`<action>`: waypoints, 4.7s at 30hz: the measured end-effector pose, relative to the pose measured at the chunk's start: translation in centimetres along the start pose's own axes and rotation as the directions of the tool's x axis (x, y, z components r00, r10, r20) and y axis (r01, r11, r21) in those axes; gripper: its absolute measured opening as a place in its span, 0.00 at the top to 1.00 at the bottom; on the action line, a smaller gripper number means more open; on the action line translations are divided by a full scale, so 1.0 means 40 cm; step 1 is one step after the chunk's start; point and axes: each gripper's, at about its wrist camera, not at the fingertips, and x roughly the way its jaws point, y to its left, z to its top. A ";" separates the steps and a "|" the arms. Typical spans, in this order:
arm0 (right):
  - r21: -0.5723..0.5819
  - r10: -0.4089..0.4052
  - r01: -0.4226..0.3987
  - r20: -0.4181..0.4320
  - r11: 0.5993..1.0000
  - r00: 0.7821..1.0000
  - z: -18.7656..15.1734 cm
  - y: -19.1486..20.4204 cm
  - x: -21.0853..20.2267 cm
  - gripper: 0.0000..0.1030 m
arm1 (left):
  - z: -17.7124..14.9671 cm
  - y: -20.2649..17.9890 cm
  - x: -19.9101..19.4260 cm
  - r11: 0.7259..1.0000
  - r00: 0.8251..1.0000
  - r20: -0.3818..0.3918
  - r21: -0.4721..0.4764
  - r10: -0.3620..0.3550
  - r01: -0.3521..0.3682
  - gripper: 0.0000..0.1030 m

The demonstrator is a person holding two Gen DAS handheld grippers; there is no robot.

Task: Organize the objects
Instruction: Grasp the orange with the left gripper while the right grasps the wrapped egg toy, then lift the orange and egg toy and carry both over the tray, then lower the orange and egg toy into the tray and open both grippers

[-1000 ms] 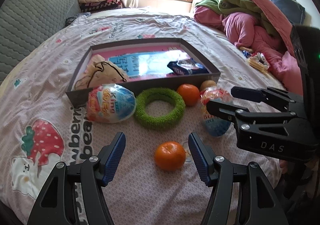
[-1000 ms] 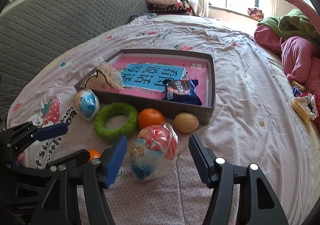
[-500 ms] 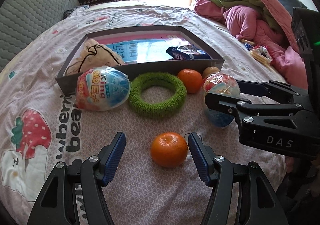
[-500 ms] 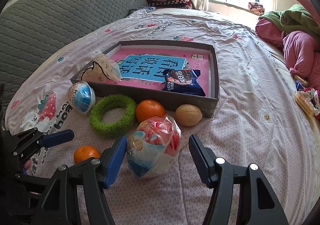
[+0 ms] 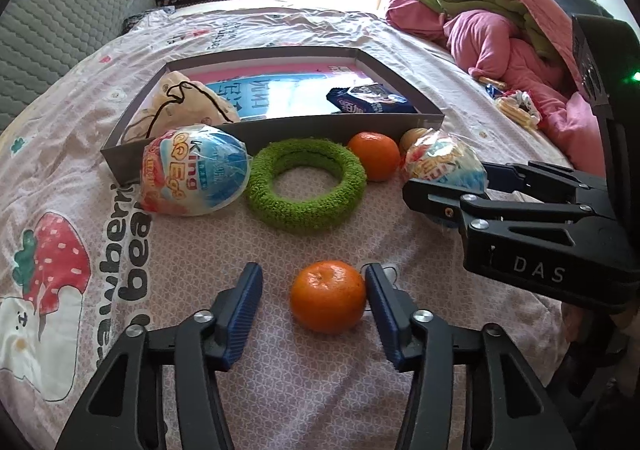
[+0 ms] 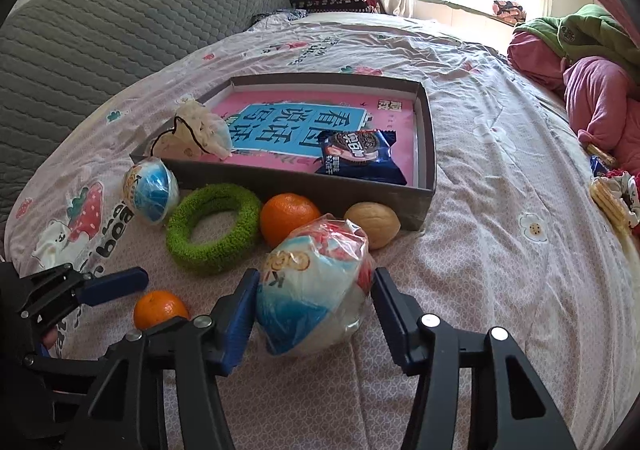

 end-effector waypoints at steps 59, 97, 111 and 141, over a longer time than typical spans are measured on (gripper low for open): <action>-0.106 0.071 -0.046 0.241 0.993 0.968 0.104 0.053 -0.055 0.46 | 0.119 0.124 -0.110 0.993 0.967 0.249 -0.115 0.052 -0.024 0.63; -0.182 0.076 -0.048 0.151 0.982 0.986 0.200 0.086 0.123 0.46 | 0.289 0.305 0.055 0.980 0.970 0.201 -0.172 0.136 -0.102 0.63; -0.186 0.044 -0.023 0.114 0.982 0.992 0.200 0.086 0.172 0.46 | 0.284 0.307 0.125 0.981 0.981 0.140 -0.156 0.137 -0.115 0.63; -0.099 0.077 -0.069 0.087 0.993 0.993 0.198 0.056 0.174 0.40 | 0.262 0.310 0.079 0.978 0.974 0.185 -0.181 0.133 -0.099 0.49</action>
